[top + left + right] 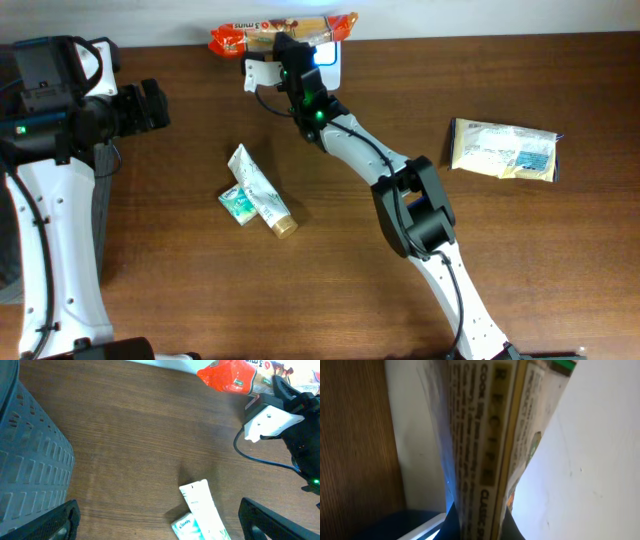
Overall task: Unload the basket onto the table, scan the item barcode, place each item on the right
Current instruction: 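Lift the spaghetti pack and hold it over the barcode scanner, then carry the spaghetti pack to the right side of the table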
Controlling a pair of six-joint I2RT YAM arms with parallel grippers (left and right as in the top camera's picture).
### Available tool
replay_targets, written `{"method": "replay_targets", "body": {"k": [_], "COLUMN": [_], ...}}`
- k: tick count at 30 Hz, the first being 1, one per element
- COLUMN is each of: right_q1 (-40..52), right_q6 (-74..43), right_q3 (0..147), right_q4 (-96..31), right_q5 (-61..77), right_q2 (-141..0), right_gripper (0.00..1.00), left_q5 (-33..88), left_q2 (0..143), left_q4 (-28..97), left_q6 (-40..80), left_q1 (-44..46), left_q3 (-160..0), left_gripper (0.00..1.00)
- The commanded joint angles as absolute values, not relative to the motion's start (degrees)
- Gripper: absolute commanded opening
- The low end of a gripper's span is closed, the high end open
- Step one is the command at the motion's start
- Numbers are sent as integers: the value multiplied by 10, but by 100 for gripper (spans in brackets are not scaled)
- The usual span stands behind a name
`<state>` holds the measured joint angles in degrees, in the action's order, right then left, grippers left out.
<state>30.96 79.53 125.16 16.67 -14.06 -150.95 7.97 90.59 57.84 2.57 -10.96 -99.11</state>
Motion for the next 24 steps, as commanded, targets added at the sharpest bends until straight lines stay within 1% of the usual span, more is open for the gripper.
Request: {"method": "replay_targets", "body": {"k": [1,3,5,9,11,12,13,14,15,17,18,20,21,22,23,24], "right_q1": [314,314,314,314,315,315,315,315,312,297,279,213,183,153,121,86], "right_q6": [801,804,804,801,769,714,640,522,438,229,103,-25,-67,-103,-132,-136], "right_q3": [1276,1276,1276,1276,1276,1276,1276,1276,1276,1276,1276,1267,1247,1216,1172,1119], "right_q4": [187,180,99,17,-46,-113,-216,-329,-406,-537,-610,-771,-795,-794,-773,-735], "right_q5": [-164,-188,-189,-194,-193,-185,-167,-141,-103,-23,2,13,8,6,7,7], "right_q2": [-1483,-1479,-1456,-1397,-1359,-1328,-1287,-1246,-1218,-1178,-1170,-1190,-1199,-1204,-1205,-1206], "right_gripper": [4,4,4,4,4,4,4,4,4,4,4,4,4,4,4,4], "left_q5": [81,81,81,81,81,81,81,81,81,81,81,81,81,81,81,81], "left_q2": [902,902,902,902,902,902,902,902,902,902,902,902,902,902,902,902], "left_q4": [578,578,578,578,578,578,578,578,578,578,578,578,578,578,578,578], "left_q6": [17,17,17,17,17,17,17,17,17,17,17,17,17,17,17,17], "left_q1": [-112,-112,-112,-112,-112,-112,-112,-112,-112,-112,-112,-112,-112,-112,-112,-112], "left_q3": [-992,-992,-992,-992,-992,-992,-992,-992,-992,-992,-992,-992,-992,-992,-992,-992], "left_gripper": [99,99,99,99,99,99,99,99,99,99,99,99,99,99,99,99]}}
